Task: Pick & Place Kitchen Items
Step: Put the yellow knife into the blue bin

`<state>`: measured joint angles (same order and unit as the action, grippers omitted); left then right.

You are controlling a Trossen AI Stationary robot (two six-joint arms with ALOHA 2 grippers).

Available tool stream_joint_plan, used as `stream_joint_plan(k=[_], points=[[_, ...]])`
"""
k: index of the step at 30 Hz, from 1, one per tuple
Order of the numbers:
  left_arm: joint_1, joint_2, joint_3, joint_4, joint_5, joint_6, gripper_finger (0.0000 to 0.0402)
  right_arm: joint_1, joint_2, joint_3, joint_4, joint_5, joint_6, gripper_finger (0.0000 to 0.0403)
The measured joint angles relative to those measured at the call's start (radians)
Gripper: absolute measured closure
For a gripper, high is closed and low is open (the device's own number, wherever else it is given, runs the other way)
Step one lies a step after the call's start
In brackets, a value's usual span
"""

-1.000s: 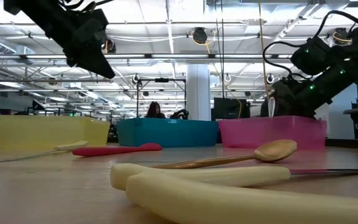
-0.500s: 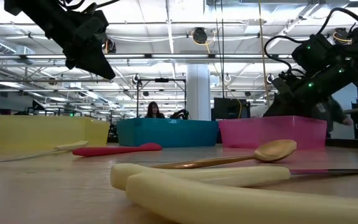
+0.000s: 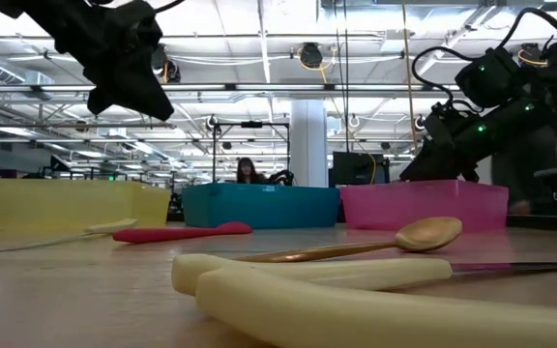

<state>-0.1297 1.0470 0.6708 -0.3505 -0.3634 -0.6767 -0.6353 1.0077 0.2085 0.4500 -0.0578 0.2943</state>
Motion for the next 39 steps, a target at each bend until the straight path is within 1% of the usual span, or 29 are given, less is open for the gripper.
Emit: stream_joint_plan(k=[6, 8, 10, 15, 20, 29, 33, 39], points=[[-0.064, 0.004, 0.0, -0.025, -0.001, -0.136, 0.0334, 0.021, 0.0, 0.0, 0.003, 0.002, 0.0, 0.023], [-0.078, 0.025, 0.0, -0.029, 0.001, -0.152, 0.0334, 0.025, 0.0, 0.0, 0.003, 0.002, 0.0, 0.0229], [-0.091, 0.049, 0.0, -0.069, 0.02, -0.179, 0.0334, 0.029, 0.0, 0.0, 0.003, 0.002, 0.0, 0.0228], [-0.103, 0.149, -0.001, -0.166, 0.103, -0.292, 0.0334, 0.038, 0.0, 0.0, 0.007, 0.003, 0.0, 0.0231], [-0.103, 0.255, 0.0, -0.231, 0.115, -0.374, 0.0334, 0.043, 0.0, 0.0, 0.014, 0.003, 0.0, 0.0235], [-0.102, 0.379, 0.0, -0.224, 0.136, -0.451, 0.0331, 0.043, 0.0, 0.0, 0.018, 0.003, -0.056, 0.0236], [-0.102, 0.388, 0.0, -0.231, 0.125, -0.461, 0.0307, 0.043, 0.0, 0.001, 0.029, 0.003, -0.075, 0.0236], [-0.1, 0.389, 0.0, -0.231, 0.094, -0.458, 0.0242, 0.043, 0.0, 0.001, 0.048, 0.003, -0.075, 0.0236]])
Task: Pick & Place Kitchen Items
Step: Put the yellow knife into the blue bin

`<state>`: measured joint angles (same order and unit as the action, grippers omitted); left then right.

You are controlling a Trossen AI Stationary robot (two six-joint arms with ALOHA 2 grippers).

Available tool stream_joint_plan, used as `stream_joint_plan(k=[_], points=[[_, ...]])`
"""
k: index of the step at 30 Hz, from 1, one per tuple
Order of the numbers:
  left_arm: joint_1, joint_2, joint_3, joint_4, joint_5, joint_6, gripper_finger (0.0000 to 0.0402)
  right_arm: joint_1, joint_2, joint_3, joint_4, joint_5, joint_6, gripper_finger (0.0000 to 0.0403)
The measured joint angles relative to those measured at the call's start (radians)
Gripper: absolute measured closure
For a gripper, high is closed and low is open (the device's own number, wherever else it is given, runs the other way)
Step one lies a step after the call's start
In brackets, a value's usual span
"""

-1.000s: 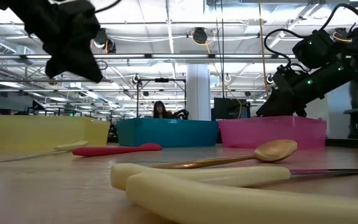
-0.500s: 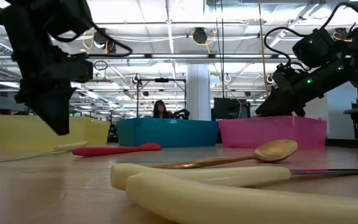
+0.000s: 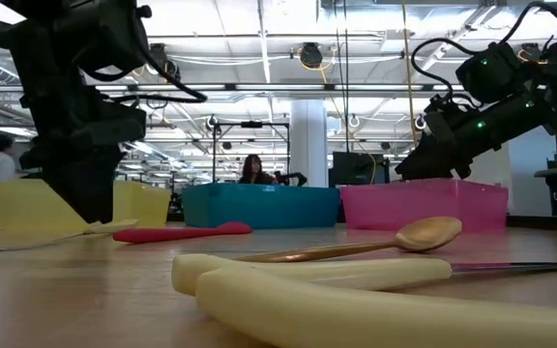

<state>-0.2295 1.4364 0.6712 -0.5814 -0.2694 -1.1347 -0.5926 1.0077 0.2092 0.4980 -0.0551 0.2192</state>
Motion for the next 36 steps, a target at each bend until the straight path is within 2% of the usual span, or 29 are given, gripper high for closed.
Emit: stream_joint_plan(k=[4, 7, 22, 26, 34, 36], points=[[0.0, 0.0, 0.0, 0.005, -0.015, -0.002, 0.0205, 0.0, 0.0, 0.0, 0.0, -0.001, 0.001, 0.0236], [0.0, 0.0, 0.0, 0.01, -0.044, -0.013, 0.0191, 0.0, 0.0, 0.0, -0.001, -0.001, 0.002, 0.0236], [-0.002, 0.136, 0.005, 0.067, -0.104, -0.067, 0.019, 0.002, 0.0, 0.0, -0.002, -0.002, 0.003, 0.0236], [-0.002, 0.137, 0.003, 0.067, -0.119, -0.089, 0.0224, 0.002, 0.0, 0.0, -0.004, -0.001, 0.003, 0.0236], [0.0, 0.138, 0.0, 0.108, -0.147, -0.125, 0.0346, 0.002, 0.0, 0.0, -0.004, 0.0, 0.003, 0.0236], [-0.001, 0.139, 0.007, 0.121, -0.161, -0.124, 0.0351, 0.002, 0.0, 0.0, -0.004, 0.0, 0.001, 0.0236]])
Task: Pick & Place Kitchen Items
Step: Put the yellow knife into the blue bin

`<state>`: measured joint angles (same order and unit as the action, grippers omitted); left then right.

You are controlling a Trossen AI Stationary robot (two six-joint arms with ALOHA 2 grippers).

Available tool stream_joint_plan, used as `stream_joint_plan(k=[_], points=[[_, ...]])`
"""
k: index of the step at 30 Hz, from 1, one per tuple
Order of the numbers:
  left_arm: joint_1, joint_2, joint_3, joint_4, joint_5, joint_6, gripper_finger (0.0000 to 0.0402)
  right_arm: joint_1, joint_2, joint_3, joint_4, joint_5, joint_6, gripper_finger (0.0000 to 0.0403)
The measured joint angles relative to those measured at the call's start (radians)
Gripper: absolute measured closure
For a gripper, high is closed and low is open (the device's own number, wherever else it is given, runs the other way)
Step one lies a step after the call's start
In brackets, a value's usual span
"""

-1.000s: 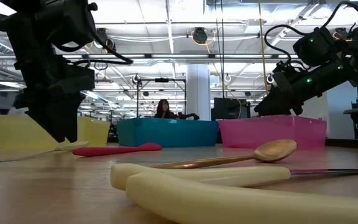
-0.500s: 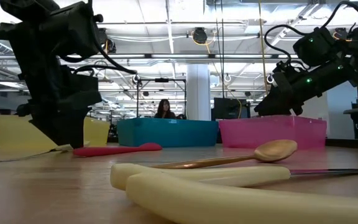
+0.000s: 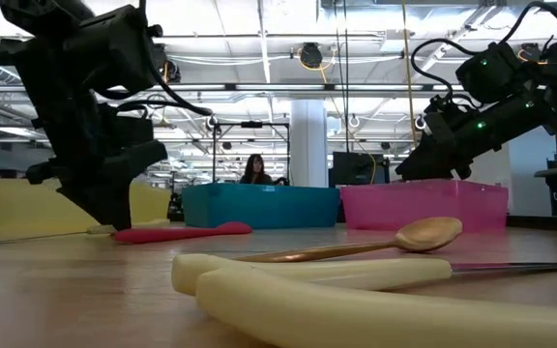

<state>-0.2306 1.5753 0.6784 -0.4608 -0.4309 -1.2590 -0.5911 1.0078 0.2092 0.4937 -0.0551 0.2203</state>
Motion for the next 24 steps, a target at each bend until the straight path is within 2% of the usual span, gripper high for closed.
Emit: stream_joint_plan(k=[7, 14, 17, 24], points=[[0.001, 0.004, 0.048, 0.091, -0.011, 0.016, 0.0351, 0.0, 0.0, 0.0, -0.002, 0.0, -0.004, 0.0236], [0.015, 0.004, 0.17, 0.122, -0.044, 0.144, 0.0344, 0.005, 0.001, -0.031, 0.023, 0.0, -0.028, 0.0236], [0.055, 0.004, 0.254, 0.125, -0.063, 0.257, 0.0347, 0.005, 0.001, -0.073, 0.073, 0.0, -0.027, 0.0236], [0.186, 0.003, 0.459, 0.124, -0.033, 0.601, 0.034, 0.005, -0.002, -0.166, 0.263, -0.002, -0.024, 0.0236]])
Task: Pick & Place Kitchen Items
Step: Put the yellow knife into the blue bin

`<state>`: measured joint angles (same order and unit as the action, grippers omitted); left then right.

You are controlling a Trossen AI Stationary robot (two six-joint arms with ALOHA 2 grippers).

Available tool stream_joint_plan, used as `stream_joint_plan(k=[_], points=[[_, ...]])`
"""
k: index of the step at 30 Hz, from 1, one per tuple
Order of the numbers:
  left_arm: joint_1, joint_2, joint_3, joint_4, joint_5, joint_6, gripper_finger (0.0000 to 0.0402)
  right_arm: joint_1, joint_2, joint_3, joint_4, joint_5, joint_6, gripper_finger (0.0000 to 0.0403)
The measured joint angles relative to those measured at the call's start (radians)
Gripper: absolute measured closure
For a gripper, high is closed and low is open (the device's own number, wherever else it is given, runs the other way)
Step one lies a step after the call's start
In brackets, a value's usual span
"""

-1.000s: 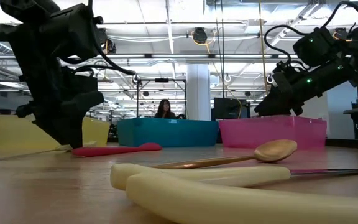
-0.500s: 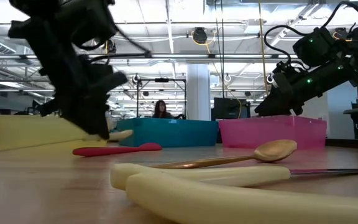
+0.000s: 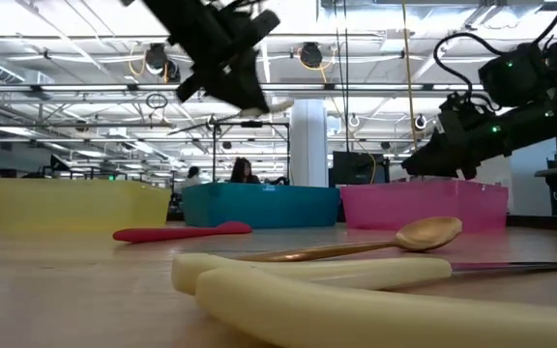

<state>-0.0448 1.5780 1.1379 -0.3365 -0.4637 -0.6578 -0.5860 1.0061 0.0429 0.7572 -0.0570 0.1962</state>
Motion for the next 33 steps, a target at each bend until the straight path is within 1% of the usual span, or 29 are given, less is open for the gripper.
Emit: stream_joint_plan(k=[2, 5, 8, 13, 14, 15, 17, 20, 23, 26, 29, 31, 33], points=[[0.039, 0.0, 0.048, 0.001, 0.0, 0.102, 0.0339, 0.0, 0.003, -0.002, 0.018, -0.004, 0.0, 0.0236], [0.104, 0.004, 0.099, 0.008, 0.0, 0.2, 0.0339, 0.0, 0.002, -0.003, 0.043, -0.042, 0.0, 0.0236], [0.175, 0.006, 0.108, 0.033, 0.025, 0.278, 0.0338, 0.0, 0.002, -0.004, 0.04, -0.053, -0.003, 0.0236], [0.276, 0.05, 0.108, 0.105, 0.051, 0.28, 0.0338, 0.0, 0.002, -0.004, 0.04, -0.051, -0.003, 0.0236], [0.291, 0.072, 0.107, 0.126, 0.054, 0.296, 0.0337, 0.0, 0.002, -0.004, 0.04, -0.051, -0.003, 0.0236], [0.306, 0.095, 0.108, 0.182, 0.068, 0.318, 0.0337, 0.0, 0.002, -0.004, 0.04, -0.05, -0.003, 0.0236], [0.34, 0.135, 0.109, 0.23, 0.121, 0.359, 0.0337, 0.0, 0.004, -0.005, 0.048, -0.051, -0.002, 0.0236], [0.378, 0.216, 0.109, 0.326, 0.175, 0.424, 0.0337, 0.0, 0.002, -0.005, 0.053, -0.051, -0.001, 0.0236], [0.415, 0.274, 0.108, 0.361, 0.179, 0.503, 0.0337, 0.0, 0.002, -0.005, 0.058, -0.051, 0.0, 0.0236], [0.456, 0.314, 0.109, 0.351, 0.178, 0.526, 0.0337, -0.001, 0.004, -0.006, 0.061, -0.051, -0.002, 0.0236], [0.489, 0.356, 0.108, 0.316, 0.232, 0.499, 0.0337, -0.001, 0.004, -0.006, 0.059, -0.05, -0.012, 0.0236], [0.5, 0.386, 0.108, 0.315, 0.277, 0.499, 0.0337, -0.001, 0.004, -0.006, 0.055, -0.05, -0.029, 0.0236], [0.507, 0.413, 0.108, 0.293, 0.301, 0.505, 0.0337, -0.001, 0.004, -0.006, 0.055, -0.05, -0.037, 0.0236]])
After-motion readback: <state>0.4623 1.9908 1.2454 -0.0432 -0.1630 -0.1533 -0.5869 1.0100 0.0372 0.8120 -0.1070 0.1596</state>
